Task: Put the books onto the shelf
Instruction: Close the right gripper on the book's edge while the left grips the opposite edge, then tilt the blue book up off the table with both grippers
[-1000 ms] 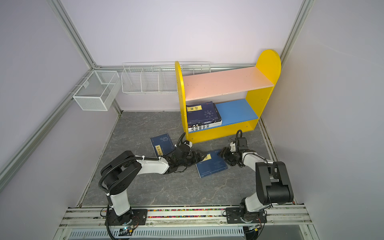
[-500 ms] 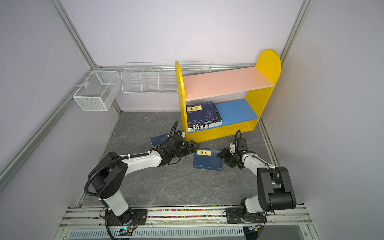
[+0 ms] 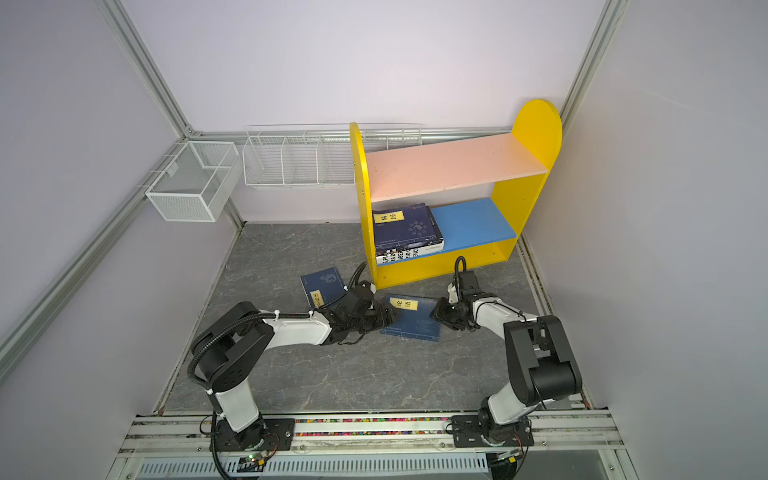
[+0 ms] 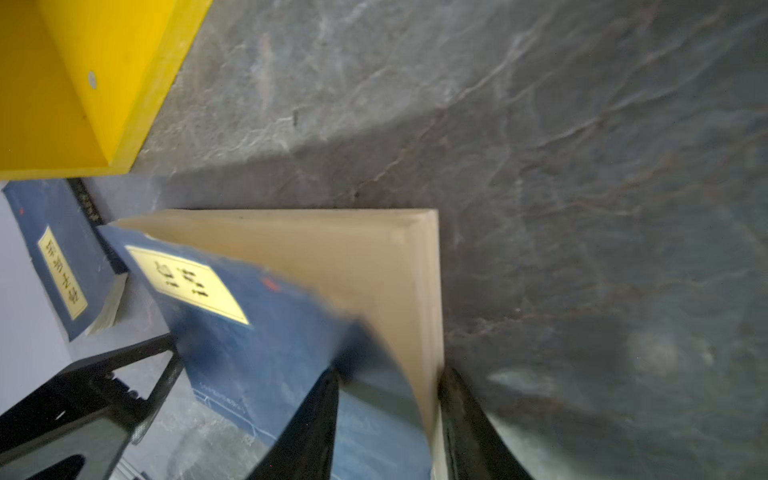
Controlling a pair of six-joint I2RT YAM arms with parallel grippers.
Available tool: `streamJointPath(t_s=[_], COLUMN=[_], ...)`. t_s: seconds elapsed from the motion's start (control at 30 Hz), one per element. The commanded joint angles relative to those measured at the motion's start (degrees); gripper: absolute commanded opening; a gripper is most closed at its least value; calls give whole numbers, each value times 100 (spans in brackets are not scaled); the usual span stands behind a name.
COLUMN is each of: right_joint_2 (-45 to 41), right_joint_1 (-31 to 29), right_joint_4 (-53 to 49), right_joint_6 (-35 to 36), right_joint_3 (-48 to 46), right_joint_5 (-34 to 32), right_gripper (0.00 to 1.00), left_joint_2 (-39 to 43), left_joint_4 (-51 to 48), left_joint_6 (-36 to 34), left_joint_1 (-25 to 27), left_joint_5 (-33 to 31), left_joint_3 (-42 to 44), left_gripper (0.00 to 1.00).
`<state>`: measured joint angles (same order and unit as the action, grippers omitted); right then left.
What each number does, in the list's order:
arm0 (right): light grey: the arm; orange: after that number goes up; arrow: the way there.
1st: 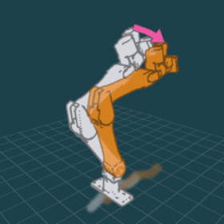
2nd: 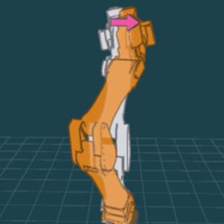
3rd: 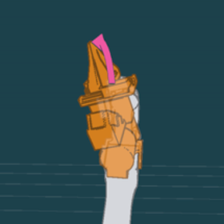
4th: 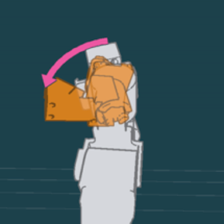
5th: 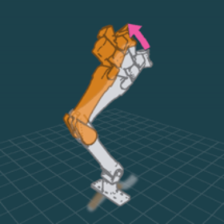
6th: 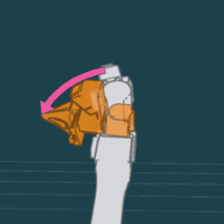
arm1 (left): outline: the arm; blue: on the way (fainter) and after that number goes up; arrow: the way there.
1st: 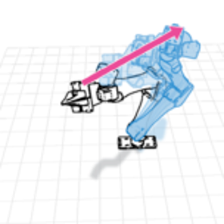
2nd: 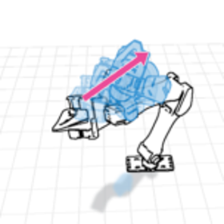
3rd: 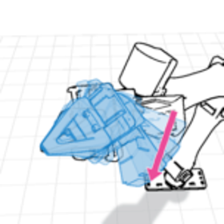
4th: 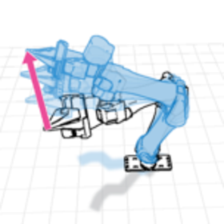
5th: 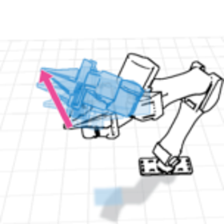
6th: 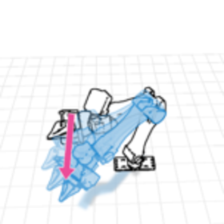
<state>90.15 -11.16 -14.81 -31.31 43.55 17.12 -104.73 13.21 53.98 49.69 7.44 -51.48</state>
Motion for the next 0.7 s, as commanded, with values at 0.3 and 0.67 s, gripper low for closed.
streamJointPath(t_s=[0.3, 0.67], right_joint_2=[550, 260], right_joint_1=[-193, -183], right_joint_4=[-9, -294], right_joint_6=[318, 518], right_joint_3=[220, 531], right_joint_5=[188, 298], right_gripper=[38, 38], left_joint_2=[786, 697], left_joint_4=[728, 7], left_joint_6=[-321, -190], left_joint_1=[55, 209], left_joint_5=[165, -67], left_joint_3=[60, -5], left_gripper=[54, 21])
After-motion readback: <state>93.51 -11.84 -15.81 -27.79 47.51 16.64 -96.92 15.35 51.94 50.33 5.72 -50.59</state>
